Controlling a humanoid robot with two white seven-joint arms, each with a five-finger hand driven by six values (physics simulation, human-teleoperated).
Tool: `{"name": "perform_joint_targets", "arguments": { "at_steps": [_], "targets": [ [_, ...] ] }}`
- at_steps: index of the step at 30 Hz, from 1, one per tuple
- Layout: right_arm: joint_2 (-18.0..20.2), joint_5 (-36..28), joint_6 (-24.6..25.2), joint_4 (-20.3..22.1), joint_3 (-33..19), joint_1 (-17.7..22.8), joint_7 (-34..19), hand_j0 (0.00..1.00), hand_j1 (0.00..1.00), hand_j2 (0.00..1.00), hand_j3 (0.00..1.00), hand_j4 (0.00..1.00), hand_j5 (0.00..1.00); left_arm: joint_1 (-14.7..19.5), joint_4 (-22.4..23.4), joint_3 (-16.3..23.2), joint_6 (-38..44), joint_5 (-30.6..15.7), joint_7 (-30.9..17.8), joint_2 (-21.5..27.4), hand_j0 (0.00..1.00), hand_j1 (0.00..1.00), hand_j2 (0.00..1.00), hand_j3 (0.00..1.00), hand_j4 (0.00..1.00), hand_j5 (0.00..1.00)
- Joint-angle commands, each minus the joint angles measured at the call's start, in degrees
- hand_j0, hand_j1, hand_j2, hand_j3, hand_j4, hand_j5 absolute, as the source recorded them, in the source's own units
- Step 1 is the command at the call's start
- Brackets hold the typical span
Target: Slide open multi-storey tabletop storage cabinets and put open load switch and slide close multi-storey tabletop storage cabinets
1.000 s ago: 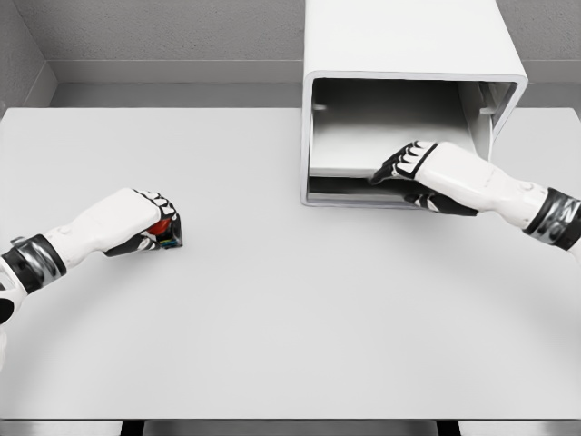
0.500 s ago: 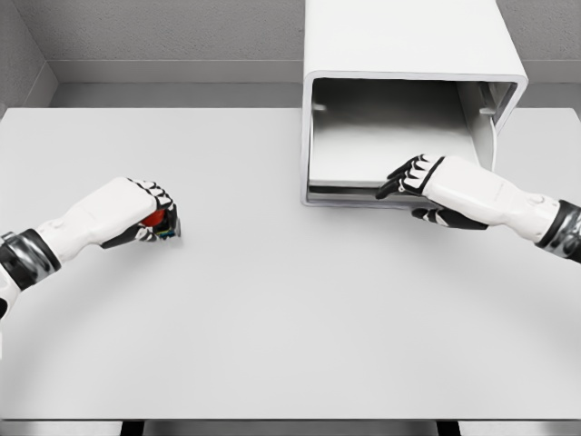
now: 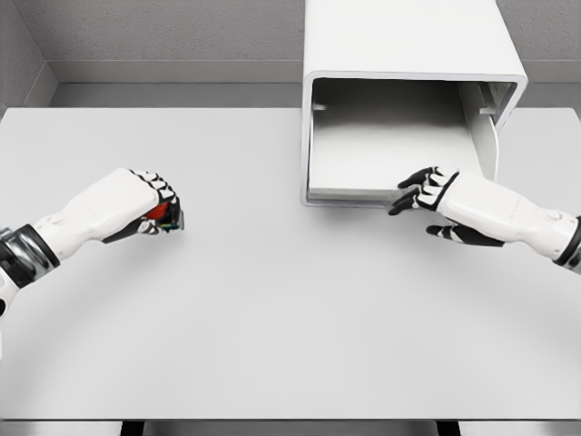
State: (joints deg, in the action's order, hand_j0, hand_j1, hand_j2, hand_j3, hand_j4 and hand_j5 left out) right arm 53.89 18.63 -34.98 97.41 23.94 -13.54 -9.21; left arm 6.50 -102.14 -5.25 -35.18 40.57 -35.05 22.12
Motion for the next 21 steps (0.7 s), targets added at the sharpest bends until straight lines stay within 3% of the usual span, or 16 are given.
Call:
{"name": "perform_joint_targets", "arguments": {
  "at_steps": [1, 10, 15, 21],
  "targets": [
    [0.34, 0.0, -0.02, 1.29, -3.46, 0.09, -0.28, 0.73, 0.73, 0.73, 0.73, 0.73, 0.73, 0.0, -0.78, -0.03, 0.18, -0.41, 0.05, -0.15, 0.33, 0.33, 0.33, 0.33, 0.33, 0.33],
    [0.43, -0.17, -0.02, 1.73, -4.6, 0.35, -0.28, 0.73, 0.73, 0.73, 0.73, 0.73, 0.73, 0.88, -1.04, -0.03, 0.18, -1.64, 0.05, -0.23, 0.33, 0.33, 0.33, 0.33, 0.33, 0.33],
    [0.16, -1.67, -0.02, 2.7, -13.3, 5.1, -0.28, 0.72, 0.72, 0.72, 0.72, 0.72, 0.72, 2.11, -1.04, 0.06, 0.18, -1.64, 0.05, -0.23, 0.33, 0.33, 0.33, 0.33, 0.33, 0.33],
    [-0.01, -2.11, -0.02, 2.79, -15.85, 5.36, -0.28, 0.71, 0.71, 0.71, 0.71, 0.71, 0.71, 2.81, -1.04, 0.06, 0.18, -2.08, 0.05, -0.67, 0.34, 0.34, 0.34, 0.34, 0.34, 0.34]
  ]
}}
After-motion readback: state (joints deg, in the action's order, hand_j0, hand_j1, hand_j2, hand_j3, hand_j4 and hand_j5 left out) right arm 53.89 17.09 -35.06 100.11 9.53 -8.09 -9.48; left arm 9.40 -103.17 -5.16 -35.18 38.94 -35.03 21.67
